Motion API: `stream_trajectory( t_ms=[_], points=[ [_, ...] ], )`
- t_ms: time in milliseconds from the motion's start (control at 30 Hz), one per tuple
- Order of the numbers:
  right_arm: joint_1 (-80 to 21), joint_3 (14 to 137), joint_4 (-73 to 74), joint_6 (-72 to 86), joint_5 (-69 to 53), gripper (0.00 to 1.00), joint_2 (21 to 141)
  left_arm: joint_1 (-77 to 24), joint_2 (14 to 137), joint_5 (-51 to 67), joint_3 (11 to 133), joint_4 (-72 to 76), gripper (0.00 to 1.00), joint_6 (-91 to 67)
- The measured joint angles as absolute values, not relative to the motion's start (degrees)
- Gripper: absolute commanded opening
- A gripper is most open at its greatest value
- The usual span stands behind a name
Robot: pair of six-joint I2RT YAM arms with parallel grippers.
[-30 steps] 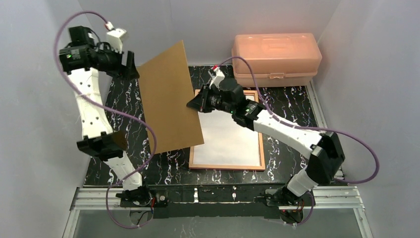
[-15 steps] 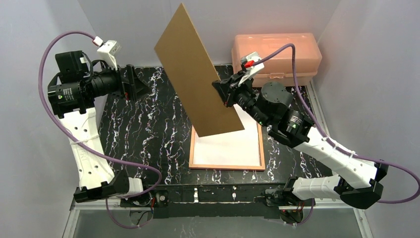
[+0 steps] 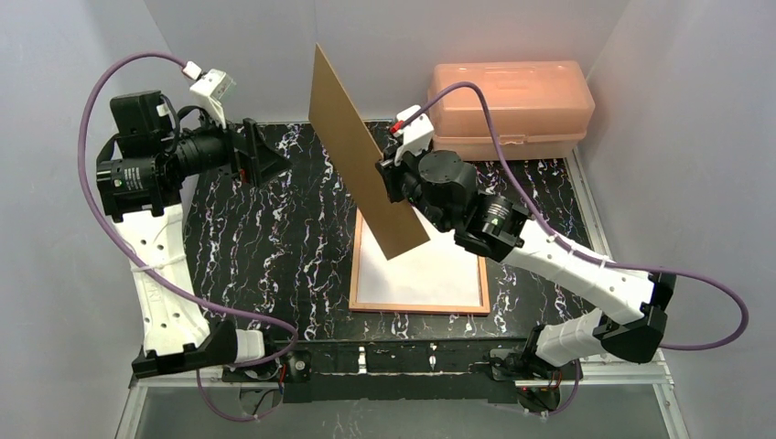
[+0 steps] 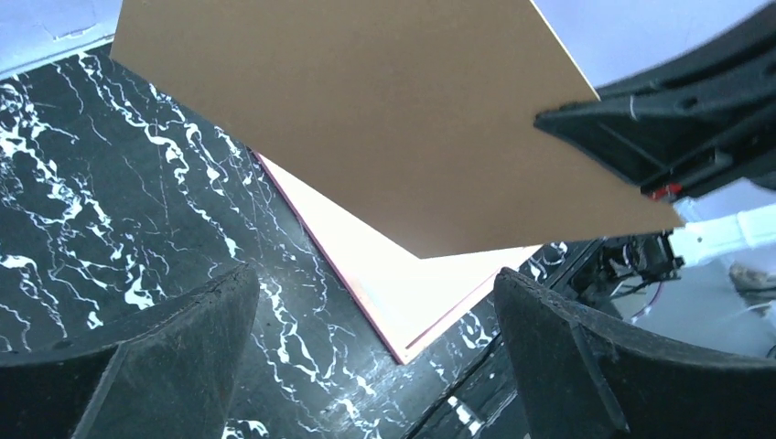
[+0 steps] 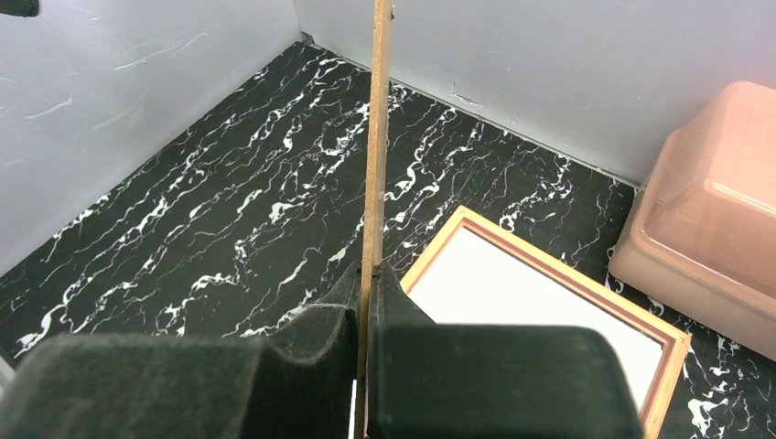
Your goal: Put the photo into the frame
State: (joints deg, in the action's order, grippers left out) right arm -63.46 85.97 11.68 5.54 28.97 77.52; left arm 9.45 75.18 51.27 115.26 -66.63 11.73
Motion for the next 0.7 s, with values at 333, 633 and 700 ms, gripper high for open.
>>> stream_trajectory(
  t_ms=[333, 633, 700],
  points=[
    [-72.6, 95.5, 12.0, 2.6, 40.2, 0.01, 89.4, 8.8, 87.0, 46.2, 122.4, -65.7, 0.98, -5.2],
    [-79.0, 108.6, 15.4, 1.6, 49.6, 0.01, 102.5, 8.8, 86.3, 43.5, 123.4, -64.3, 0.99, -14.4],
    [-79.0, 111.2, 16.4, 1.8, 50.3, 0.01, 104.3, 8.8, 84.9, 42.9, 123.2, -63.4, 0.98, -15.0]
  ],
)
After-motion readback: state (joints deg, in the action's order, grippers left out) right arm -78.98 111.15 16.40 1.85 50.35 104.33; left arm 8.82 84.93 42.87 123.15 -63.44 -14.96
